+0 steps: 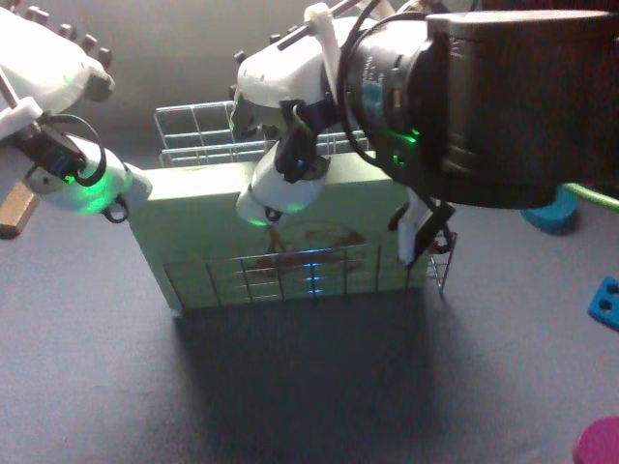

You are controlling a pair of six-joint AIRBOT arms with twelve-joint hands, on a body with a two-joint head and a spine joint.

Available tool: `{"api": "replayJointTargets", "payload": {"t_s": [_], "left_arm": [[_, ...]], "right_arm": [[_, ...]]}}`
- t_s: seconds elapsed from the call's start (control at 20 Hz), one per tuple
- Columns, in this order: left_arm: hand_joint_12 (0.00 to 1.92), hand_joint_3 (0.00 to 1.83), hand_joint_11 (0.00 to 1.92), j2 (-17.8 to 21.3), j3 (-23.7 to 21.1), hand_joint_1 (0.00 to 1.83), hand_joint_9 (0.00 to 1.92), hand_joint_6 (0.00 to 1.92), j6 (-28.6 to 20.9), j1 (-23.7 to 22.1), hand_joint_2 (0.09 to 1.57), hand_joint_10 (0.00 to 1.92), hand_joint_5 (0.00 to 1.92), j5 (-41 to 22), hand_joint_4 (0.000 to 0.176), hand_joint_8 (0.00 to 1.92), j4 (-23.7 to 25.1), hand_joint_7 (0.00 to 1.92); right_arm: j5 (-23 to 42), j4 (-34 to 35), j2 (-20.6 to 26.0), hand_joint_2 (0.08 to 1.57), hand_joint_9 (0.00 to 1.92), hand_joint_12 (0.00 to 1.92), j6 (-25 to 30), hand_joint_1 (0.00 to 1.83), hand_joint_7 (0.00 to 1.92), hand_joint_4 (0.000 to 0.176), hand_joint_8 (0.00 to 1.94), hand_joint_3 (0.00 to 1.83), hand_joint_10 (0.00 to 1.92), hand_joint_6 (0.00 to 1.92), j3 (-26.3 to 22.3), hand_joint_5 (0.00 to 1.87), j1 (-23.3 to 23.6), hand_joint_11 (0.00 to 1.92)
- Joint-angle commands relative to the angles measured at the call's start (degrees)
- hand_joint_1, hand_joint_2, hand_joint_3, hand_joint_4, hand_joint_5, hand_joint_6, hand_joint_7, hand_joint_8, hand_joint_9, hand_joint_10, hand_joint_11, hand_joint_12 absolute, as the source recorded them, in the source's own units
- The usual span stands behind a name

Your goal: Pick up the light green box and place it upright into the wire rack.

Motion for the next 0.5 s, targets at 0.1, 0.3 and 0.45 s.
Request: {"api": "replayJointTargets", "payload": {"t_s": [0.1, 0.3, 0.45], "left_arm": [[0.66, 0.0, 0.0, -1.11, -0.26, 0.19, 0.2, 0.0, 0.22, -0.53, 1.15, 0.0, 0.31, 0.12, 0.05, 0.0, 5.41, 0.23], [0.65, 0.0, 0.0, -2.23, -0.96, 0.19, 0.2, 0.0, -0.05, -0.54, 1.15, 0.0, 0.31, 0.86, 0.05, 0.0, 5.46, 0.23], [0.65, 0.0, 0.0, -2.39, -2.21, 0.19, 0.2, 0.01, -1.08, -1.23, 1.15, 0.0, 0.32, 2.31, 0.049, 0.0, 6.45, 0.24]], "right_arm": [[2.34, -3.62, 2.67, 0.95, 0.42, 1.24, -0.19, 0.66, 0.48, 0.0, 0.0, 0.0, 0.05, 0.0, -2.18, 0.46, 2.49, 0.05], [2.81, -3.64, 7.96, 0.95, 0.41, 1.25, -0.83, 0.51, 0.46, 0.0, 0.0, 0.0, 0.03, 0.0, -7.21, 0.46, 5.17, 0.06], [2.6, -3.58, 13.28, 1.02, 0.42, 1.25, -1.18, 0.37, 0.46, 0.0, 0.0, 0.02, 0.03, 0.0, -12.32, 0.45, 7.55, 0.05]]}}
